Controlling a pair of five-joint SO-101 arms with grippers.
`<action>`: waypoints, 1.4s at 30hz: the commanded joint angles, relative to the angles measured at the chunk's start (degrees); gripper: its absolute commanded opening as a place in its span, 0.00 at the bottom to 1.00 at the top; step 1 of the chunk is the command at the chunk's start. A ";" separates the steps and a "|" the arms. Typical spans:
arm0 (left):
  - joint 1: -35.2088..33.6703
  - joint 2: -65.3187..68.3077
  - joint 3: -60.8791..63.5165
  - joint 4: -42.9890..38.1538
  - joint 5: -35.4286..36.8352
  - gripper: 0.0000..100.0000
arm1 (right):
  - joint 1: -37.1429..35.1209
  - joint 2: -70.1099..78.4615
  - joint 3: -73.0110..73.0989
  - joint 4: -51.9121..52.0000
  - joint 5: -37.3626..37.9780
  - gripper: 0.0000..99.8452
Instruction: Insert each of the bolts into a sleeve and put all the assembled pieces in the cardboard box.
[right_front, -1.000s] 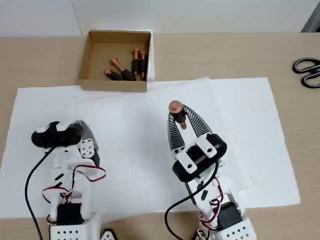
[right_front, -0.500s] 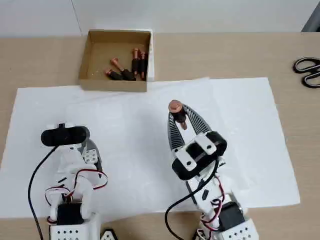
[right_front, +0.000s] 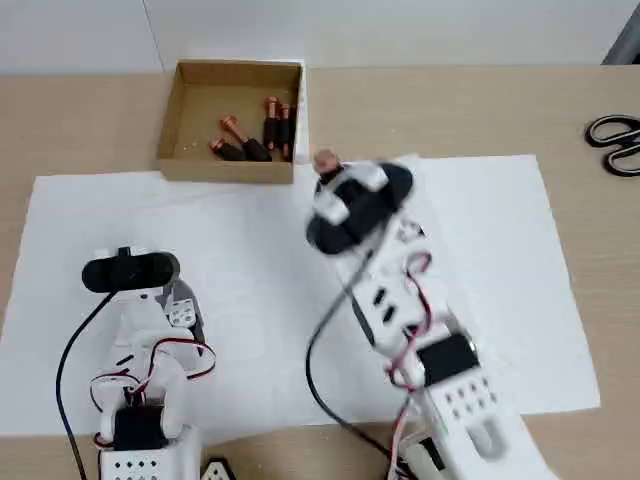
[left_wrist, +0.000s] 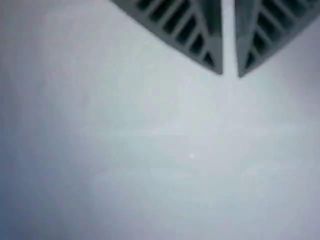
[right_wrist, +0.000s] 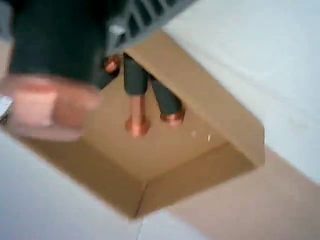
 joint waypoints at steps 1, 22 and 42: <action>0.18 -0.62 -0.40 0.18 0.35 0.01 | 0.40 13.58 -12.66 -3.21 -0.62 0.00; -0.26 -0.62 -0.31 -1.14 0.35 0.01 | 0.57 63.08 -56.88 -6.11 -12.48 0.00; -0.26 -0.62 -0.31 -1.14 0.35 0.01 | 1.98 97.71 -93.27 -1.01 -34.81 0.00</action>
